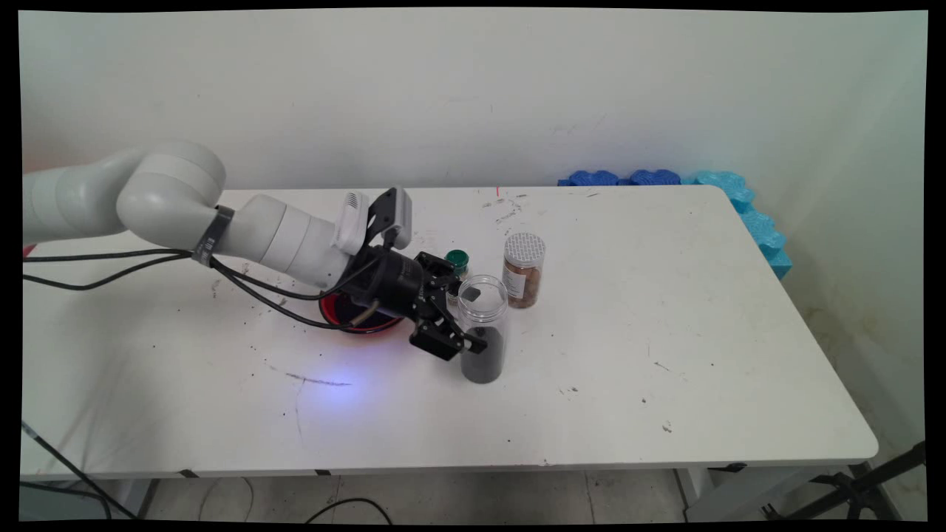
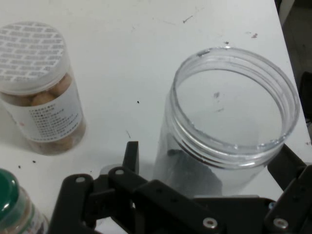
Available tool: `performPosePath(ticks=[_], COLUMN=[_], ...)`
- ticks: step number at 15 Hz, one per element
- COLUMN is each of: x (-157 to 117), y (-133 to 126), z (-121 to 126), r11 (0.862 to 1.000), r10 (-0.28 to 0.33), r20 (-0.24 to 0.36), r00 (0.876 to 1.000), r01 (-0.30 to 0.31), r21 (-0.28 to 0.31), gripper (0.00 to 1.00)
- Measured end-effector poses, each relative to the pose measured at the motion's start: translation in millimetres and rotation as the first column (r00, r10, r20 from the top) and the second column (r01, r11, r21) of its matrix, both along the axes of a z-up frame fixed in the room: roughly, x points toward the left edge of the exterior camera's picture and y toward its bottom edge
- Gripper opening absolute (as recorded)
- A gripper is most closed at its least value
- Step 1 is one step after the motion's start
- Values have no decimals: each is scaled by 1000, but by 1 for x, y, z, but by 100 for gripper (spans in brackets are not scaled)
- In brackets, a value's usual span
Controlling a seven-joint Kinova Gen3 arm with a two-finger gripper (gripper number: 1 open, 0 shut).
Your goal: Pick up the black seasoning powder from the table, then pour the black seasoning powder in the red bowl
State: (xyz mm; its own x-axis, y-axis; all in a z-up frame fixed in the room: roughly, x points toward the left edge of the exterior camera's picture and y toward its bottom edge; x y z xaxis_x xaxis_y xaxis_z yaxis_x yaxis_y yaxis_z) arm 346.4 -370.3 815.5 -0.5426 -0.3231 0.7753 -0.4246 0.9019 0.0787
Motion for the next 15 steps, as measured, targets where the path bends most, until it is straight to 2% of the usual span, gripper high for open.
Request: performPosePath(ticks=[5, 6, 11, 15], x=[-3, -4, -3, 5], y=[-3, -3, -3, 1], z=[-3, -3, 1, 15], r11=[1000, 1000, 1000, 1000], r10=[2, 2, 0, 1], r20=[-10, -12, -24, -34], r00=[1000, 1000, 1000, 999], r01=[-1, -2, 1, 0], r21=[6, 7, 13, 16], gripper=[100, 0, 0, 0])
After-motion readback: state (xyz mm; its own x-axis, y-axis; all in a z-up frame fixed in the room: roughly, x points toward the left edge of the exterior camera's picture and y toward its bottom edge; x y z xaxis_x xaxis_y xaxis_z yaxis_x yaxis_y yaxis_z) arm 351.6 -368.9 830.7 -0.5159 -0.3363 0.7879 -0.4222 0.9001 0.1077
